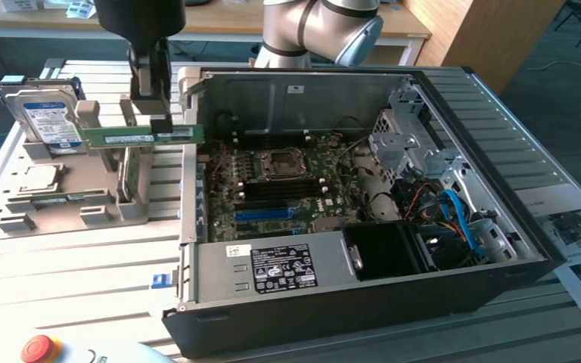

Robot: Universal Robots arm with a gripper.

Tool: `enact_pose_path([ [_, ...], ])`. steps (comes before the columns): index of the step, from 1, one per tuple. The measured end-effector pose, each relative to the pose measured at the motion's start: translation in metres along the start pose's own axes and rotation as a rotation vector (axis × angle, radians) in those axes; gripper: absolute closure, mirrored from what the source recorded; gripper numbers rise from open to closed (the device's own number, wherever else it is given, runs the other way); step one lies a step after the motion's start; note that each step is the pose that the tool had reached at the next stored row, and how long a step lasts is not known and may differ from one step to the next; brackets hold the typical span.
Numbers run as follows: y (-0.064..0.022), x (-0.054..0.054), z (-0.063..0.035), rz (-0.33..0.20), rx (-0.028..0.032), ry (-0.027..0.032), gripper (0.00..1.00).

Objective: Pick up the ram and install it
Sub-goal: 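Pick up the ram and move it above insertion slot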

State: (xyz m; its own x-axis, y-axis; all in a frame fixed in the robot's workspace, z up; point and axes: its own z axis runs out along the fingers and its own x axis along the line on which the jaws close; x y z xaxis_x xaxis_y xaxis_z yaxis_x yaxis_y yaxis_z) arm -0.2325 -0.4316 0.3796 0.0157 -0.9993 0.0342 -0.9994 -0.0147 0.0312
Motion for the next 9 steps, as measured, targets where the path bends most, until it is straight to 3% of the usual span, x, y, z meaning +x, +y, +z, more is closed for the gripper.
enact_pose_path([
  [9,-0.0216,0.003,-0.0005,0.000,0.0000,-0.0001,0.88],
])
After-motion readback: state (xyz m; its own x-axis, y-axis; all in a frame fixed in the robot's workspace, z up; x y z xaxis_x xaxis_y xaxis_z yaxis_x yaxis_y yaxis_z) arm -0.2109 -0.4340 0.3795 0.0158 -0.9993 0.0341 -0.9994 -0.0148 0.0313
